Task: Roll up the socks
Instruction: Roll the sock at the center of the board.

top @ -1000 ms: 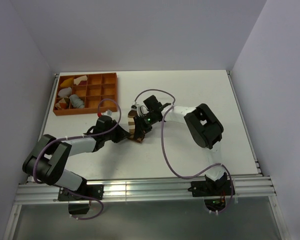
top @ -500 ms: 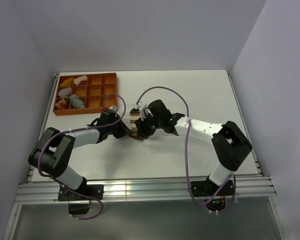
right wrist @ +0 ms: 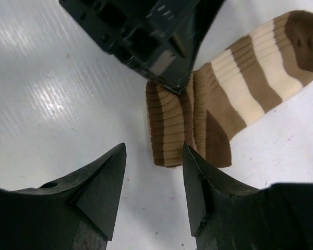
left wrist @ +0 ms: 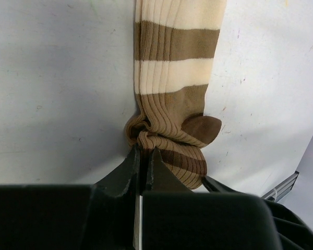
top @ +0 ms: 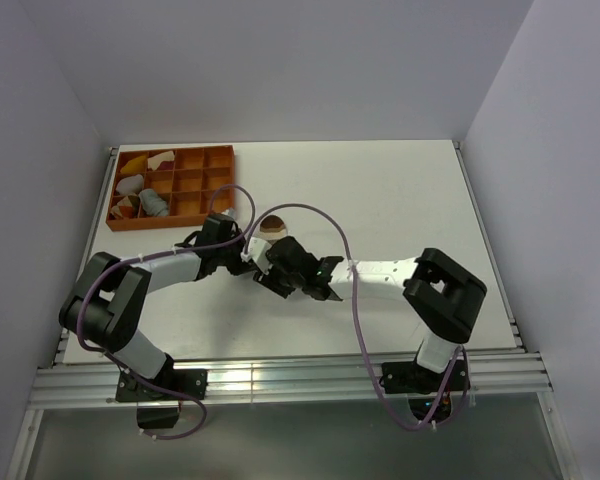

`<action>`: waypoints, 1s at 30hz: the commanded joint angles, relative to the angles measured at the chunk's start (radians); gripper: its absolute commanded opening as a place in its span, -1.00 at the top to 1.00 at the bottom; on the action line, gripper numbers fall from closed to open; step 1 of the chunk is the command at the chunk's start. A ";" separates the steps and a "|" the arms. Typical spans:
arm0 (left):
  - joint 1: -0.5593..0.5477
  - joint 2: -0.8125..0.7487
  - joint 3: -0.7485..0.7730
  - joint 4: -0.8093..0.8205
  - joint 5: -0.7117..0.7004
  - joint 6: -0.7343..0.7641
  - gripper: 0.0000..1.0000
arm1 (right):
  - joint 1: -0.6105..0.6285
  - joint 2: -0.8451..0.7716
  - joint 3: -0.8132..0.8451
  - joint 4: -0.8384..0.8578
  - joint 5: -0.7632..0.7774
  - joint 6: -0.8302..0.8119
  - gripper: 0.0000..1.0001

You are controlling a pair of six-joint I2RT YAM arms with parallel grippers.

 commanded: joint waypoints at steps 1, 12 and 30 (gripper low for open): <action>0.003 0.021 0.015 -0.071 -0.003 0.048 0.99 | 0.033 0.048 0.029 0.042 0.125 -0.058 -0.09; 0.003 0.029 0.026 -0.071 0.018 0.043 0.99 | 0.074 0.159 0.046 0.033 0.203 -0.084 0.08; 0.055 -0.131 -0.020 -0.091 -0.100 -0.009 -0.29 | 0.048 0.223 0.184 -0.287 -0.062 -0.017 1.00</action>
